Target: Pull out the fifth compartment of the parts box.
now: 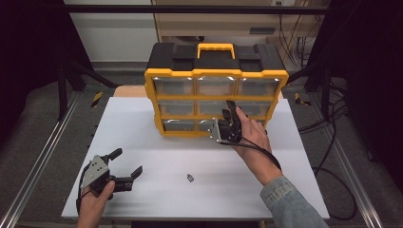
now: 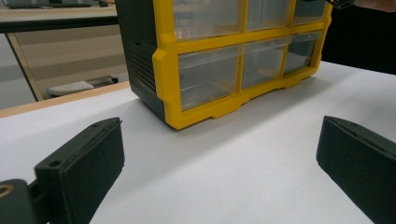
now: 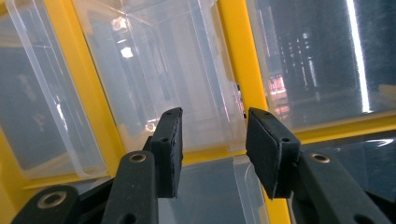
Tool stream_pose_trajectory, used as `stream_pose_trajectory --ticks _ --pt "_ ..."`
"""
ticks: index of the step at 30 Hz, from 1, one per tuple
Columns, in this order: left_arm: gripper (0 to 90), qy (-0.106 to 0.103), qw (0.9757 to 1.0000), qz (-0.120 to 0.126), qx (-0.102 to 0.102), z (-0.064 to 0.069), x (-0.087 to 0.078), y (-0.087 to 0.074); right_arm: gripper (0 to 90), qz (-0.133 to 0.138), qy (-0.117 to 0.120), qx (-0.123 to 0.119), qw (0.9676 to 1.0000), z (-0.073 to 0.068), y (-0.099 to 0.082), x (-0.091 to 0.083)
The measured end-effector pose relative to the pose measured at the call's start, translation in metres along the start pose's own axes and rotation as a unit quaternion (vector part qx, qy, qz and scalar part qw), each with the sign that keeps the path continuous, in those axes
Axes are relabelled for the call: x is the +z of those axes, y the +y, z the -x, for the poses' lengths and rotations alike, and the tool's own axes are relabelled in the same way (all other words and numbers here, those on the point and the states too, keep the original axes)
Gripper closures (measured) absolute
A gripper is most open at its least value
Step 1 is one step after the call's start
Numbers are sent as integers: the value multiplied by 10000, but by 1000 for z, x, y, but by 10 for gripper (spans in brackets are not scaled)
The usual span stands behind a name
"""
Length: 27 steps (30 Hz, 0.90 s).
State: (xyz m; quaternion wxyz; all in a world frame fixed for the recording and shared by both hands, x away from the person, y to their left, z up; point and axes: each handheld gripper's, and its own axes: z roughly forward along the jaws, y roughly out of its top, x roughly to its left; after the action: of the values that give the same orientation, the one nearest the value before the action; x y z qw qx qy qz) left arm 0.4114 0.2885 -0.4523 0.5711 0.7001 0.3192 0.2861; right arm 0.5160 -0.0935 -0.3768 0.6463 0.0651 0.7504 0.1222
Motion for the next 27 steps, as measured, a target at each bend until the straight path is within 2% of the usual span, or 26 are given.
stream_pose_trajectory --ticks 13,18,27 --pt "8 21 10000 21 -5 0 -1 0 589 -44 -146 -201 9997 -2 1 2" --pt "8 26 10000 10 5 0 0 0 618 -54 -227 -183 9996 -4 2 2" --pt "9 29 10000 -9 16 0 0 0 667 -13 -392 -434 9983 -6 0 3"
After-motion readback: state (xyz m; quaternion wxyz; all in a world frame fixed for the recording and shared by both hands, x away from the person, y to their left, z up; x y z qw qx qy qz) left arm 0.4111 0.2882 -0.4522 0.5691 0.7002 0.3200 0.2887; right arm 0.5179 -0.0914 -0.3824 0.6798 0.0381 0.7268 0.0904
